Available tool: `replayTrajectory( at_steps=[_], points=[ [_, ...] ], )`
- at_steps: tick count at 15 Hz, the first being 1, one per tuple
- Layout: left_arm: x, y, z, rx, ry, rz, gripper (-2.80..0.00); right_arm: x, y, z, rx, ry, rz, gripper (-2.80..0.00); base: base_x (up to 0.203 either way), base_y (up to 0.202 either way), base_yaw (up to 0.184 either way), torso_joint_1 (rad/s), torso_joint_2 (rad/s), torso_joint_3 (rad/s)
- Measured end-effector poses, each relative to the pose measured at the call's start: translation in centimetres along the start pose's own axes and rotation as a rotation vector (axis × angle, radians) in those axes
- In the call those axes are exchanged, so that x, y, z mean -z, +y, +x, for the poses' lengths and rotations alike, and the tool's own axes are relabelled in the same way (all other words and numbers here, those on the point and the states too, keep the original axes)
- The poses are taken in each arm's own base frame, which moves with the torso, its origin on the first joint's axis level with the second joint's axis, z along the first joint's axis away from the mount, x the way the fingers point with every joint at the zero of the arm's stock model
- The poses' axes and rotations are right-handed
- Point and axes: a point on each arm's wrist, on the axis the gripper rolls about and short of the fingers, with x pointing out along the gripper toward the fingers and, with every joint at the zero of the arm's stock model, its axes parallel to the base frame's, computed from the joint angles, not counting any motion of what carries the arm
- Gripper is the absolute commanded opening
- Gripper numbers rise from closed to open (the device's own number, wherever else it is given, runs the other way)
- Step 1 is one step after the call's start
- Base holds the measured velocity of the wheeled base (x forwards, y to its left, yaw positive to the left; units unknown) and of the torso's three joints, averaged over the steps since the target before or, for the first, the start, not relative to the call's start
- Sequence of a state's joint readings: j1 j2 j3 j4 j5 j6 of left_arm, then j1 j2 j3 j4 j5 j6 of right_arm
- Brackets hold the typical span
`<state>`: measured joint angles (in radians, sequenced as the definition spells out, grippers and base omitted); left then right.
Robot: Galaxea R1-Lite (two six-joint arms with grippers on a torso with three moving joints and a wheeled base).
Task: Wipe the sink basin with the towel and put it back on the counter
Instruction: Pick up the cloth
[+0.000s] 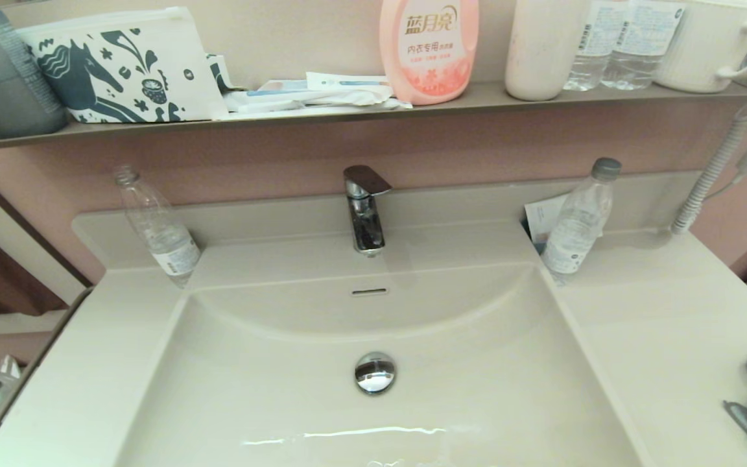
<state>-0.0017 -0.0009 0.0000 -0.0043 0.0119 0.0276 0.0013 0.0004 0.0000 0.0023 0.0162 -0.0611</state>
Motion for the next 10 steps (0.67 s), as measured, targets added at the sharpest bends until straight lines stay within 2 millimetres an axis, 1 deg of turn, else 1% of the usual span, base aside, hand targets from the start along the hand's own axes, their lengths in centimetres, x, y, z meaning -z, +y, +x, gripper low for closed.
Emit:
replayTrajectory(
  at_steps=[4,7,10],
  points=[
    [0.0,0.0,0.0,0.0,0.001,0.0,-2.8,-0.2,0.0,-0.1,0.005,-0.005,-0.005,-2.8,0.0,0.0,0.0,0.0,0.0,0.0],
    [0.0,0.0,0.0,0.0,0.0,0.0,-2.8,-2.6,-0.2,-0.6,0.008,-0.041,-0.01,-2.8,0.0,0.0,0.0,0.0,0.0,0.0],
    [0.0,0.0,0.0,0.001,0.0,0.0,-2.8,-5.1,-0.3,-0.4,0.016,-0.025,-0.011,-2.8,0.0,0.0,0.0,0.0,0.0,0.0]
  ],
)
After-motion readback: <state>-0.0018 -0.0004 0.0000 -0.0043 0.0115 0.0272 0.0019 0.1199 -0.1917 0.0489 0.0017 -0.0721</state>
